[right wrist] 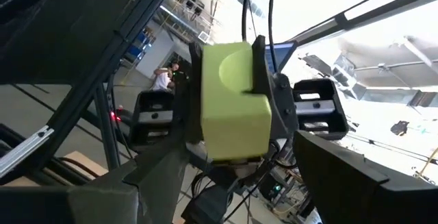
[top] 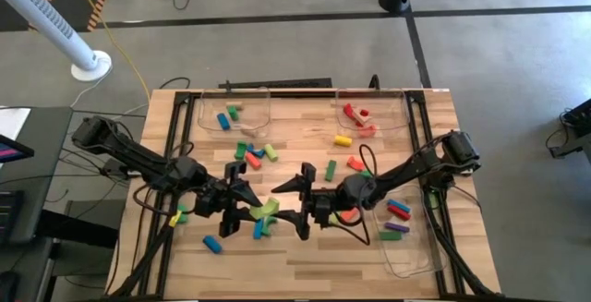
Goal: Sort blocks by size
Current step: Put the light green arch block into the top right transparent bin
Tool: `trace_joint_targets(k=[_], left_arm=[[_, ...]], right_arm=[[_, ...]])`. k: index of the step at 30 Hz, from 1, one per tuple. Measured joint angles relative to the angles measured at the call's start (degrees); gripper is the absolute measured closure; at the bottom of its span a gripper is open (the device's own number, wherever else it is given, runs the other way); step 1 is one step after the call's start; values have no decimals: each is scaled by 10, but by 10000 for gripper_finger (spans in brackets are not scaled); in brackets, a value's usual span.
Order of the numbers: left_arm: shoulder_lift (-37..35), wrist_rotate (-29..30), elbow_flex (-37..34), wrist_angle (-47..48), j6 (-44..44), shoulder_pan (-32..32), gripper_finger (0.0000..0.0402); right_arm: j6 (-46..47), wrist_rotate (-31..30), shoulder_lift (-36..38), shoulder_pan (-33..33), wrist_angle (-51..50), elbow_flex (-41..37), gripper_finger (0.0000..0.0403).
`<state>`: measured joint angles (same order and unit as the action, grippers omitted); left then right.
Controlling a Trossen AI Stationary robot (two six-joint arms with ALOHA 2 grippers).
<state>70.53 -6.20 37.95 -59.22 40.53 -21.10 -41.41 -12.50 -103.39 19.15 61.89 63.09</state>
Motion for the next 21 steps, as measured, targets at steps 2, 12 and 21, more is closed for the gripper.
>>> trace_joint_targets(k=[2,12,21], left_arm=[[0,0,0,1,0,0,275],[0,5,0,4,1,6,275],[0,4,0,4,-12,15,274]], right_arm=[[0,0,0,0,3,0,101],[15,9,0,0,0,3,126],[25,22,0,0,-1,5,146]])
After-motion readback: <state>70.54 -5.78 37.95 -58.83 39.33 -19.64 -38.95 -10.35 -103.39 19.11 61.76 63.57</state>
